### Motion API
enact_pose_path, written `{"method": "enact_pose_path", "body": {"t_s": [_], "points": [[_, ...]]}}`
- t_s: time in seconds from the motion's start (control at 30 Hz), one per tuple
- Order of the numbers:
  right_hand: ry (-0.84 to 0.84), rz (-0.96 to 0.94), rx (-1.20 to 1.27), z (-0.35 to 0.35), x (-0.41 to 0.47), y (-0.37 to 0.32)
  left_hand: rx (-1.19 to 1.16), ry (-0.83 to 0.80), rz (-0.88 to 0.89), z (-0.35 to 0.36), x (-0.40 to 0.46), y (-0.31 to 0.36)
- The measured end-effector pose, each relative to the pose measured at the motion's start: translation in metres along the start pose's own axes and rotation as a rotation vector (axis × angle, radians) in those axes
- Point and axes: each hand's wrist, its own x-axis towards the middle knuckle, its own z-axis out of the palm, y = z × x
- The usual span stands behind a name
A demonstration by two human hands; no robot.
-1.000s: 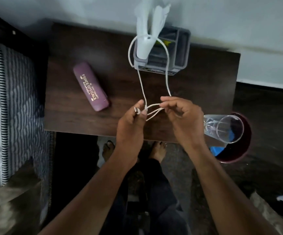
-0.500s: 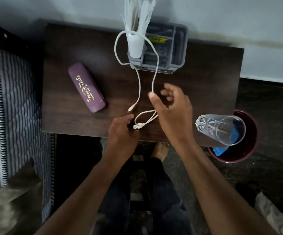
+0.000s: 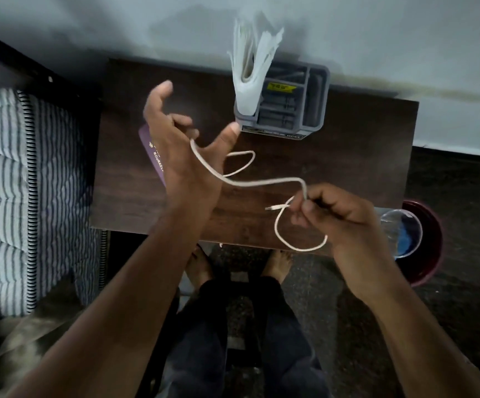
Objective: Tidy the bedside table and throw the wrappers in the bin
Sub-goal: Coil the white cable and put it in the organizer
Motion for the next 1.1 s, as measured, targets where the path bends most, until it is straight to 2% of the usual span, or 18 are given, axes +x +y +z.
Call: {"method": "enact_pose_path", "body": {"t_s": [0.07, 0.17, 0.23, 0.27, 0.37, 0.47, 0.57, 0.63, 0.77, 0.9, 0.93, 1.03, 1.1], "points": [[0.102, 0.023, -0.001, -0.012, 0.003, 0.003, 0.127, -0.013, 0.129, -0.008, 0.003, 0.006], [0.347, 0.043, -0.134, -0.013, 0.017, 0.001, 0.276, -0.061, 0.186, -0.022, -0.003, 0.007], [0.440, -0.069, -0.231, -0.003, 0.020, -0.015, 0.360, -0.085, 0.235, -0.025, -0.013, 0.012], [0.436, -0.187, -0.271, 0.005, 0.018, -0.025, 0.395, -0.088, 0.255, -0.025, -0.018, 0.015], [0.254, -0.525, -0.418, 0.032, 0.010, -0.048, 0.452, -0.137, 0.319, -0.021, -0.028, 0.021], [0.213, -0.629, -0.613, 0.042, 0.020, -0.053, 0.410, -0.221, 0.357, -0.017, -0.029, 0.028], [0.287, -0.702, -0.656, 0.028, 0.031, -0.048, 0.329, -0.234, 0.345, -0.019, -0.028, 0.027], [0.364, -0.677, -0.652, 0.015, 0.036, -0.044, 0.263, -0.280, 0.298, -0.025, -0.027, 0.021], [0.434, -0.482, -0.577, 0.001, 0.047, -0.035, 0.228, -0.387, 0.191, -0.039, -0.027, 0.000], [0.532, -0.362, -0.423, -0.008, 0.060, -0.026, 0.467, -0.411, 0.085, -0.048, -0.019, -0.034], [0.525, -0.323, -0.447, -0.009, 0.062, -0.024, 0.407, -0.408, 0.008, -0.050, -0.016, -0.040], [0.516, -0.256, -0.620, 0.005, 0.052, -0.026, -0.015, -0.427, -0.208, -0.049, -0.019, -0.036], [0.509, -0.353, -0.668, 0.028, 0.036, -0.035, -0.007, -0.467, -0.189, -0.040, -0.024, -0.026]]}}
